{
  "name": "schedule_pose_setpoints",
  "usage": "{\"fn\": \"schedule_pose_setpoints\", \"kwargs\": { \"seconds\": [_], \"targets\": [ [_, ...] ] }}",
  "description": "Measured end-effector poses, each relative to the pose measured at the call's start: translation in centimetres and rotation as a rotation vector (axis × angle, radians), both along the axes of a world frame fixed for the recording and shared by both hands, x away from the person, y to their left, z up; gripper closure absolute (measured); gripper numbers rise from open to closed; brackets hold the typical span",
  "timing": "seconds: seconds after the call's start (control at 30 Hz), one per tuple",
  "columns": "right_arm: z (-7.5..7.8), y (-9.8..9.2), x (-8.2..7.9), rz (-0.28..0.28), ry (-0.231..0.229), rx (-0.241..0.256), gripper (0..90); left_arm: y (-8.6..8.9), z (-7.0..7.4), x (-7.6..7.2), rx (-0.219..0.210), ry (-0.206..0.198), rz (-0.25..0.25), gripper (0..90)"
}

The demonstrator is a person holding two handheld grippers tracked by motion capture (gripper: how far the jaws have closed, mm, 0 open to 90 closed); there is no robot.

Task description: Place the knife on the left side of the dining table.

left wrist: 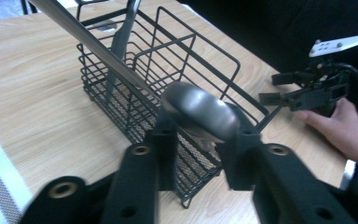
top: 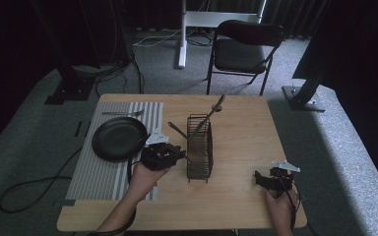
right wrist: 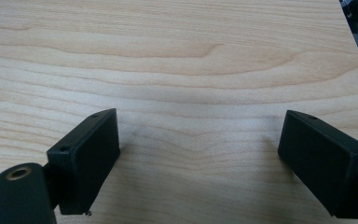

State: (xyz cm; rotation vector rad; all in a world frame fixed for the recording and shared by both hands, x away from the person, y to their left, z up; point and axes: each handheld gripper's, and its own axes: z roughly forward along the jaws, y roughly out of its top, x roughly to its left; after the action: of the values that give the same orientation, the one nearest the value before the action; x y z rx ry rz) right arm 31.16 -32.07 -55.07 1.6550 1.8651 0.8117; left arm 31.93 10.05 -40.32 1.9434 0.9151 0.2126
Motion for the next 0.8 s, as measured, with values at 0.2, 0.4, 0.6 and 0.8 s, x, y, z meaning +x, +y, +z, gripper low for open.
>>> {"fn": "schedule_pose_setpoints", "kwargs": {
  "seconds": [0.2, 0.4, 0.6, 0.8],
  "targets": [
    [0.0, 0.0, 0.0, 0.0, 0.0, 0.001, 11.6, 0.5, -0.3, 0.3, -0.057, 0.028, -0.019, 76.2],
    [0.0, 0.0, 0.0, 0.0, 0.0, 0.001, 11.6, 0.8, -0.5, 0.5, -0.111, 0.069, -0.007, 78.4],
    [0.0, 0.0, 0.0, 0.0, 0.0, 0.001, 11.6, 0.3, -0.2, 0.0, -0.104, 0.045, 0.014, 79.9],
    [0.0, 0.0, 0.0, 0.0, 0.0, 0.0, 11.6, 0.1, 0.9, -0.6, -0.088, -0.006, 0.036, 82.0]
  ]
}}
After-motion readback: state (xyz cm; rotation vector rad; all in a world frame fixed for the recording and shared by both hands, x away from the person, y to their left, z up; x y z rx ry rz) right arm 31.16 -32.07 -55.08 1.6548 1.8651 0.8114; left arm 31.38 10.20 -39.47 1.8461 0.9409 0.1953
